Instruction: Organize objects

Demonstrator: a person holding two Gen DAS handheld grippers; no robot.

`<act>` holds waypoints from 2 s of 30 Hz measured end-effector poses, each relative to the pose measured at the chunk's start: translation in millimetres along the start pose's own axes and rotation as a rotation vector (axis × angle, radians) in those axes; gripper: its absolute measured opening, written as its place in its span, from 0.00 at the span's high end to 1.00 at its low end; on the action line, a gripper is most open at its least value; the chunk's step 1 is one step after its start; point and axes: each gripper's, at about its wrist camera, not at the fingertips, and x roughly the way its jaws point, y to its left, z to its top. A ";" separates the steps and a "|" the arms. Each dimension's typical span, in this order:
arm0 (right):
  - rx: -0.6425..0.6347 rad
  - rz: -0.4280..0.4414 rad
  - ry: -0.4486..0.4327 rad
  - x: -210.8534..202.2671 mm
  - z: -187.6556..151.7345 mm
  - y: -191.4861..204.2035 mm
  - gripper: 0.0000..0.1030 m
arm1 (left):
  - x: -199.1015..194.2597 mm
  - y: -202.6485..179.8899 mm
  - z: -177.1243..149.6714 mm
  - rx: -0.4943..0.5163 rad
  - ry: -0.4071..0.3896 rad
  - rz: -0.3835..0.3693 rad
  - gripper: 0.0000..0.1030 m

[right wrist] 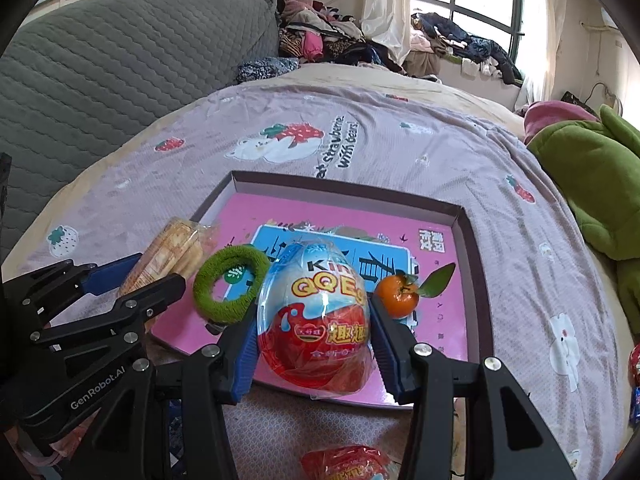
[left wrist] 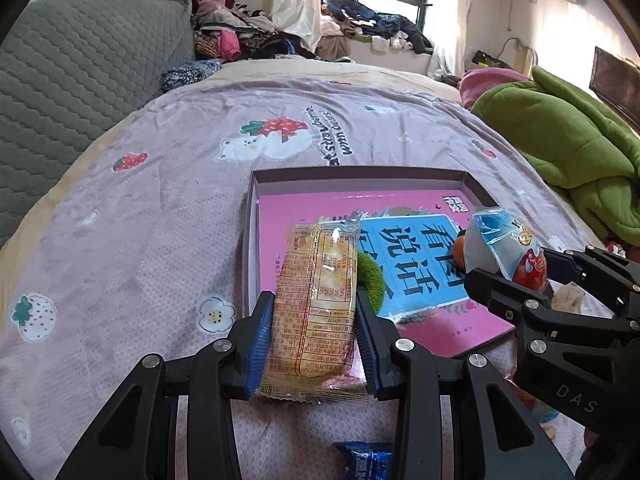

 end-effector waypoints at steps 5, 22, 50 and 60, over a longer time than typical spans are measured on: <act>-0.012 -0.017 0.043 15.4 0.1 2.2 0.51 | 14.8 2.4 -3.3 -0.004 0.027 -0.006 0.61; 0.021 -0.019 0.167 56.8 -8.4 1.2 0.51 | 35.8 0.4 -9.1 0.004 0.063 0.004 0.61; 0.063 0.001 0.169 36.2 -5.7 -7.7 0.50 | 0.3 8.7 -11.6 0.002 0.030 0.024 0.40; 0.064 0.006 0.121 -1.6 0.2 -14.0 0.49 | -33.3 1.5 -10.0 -0.002 0.003 0.046 0.40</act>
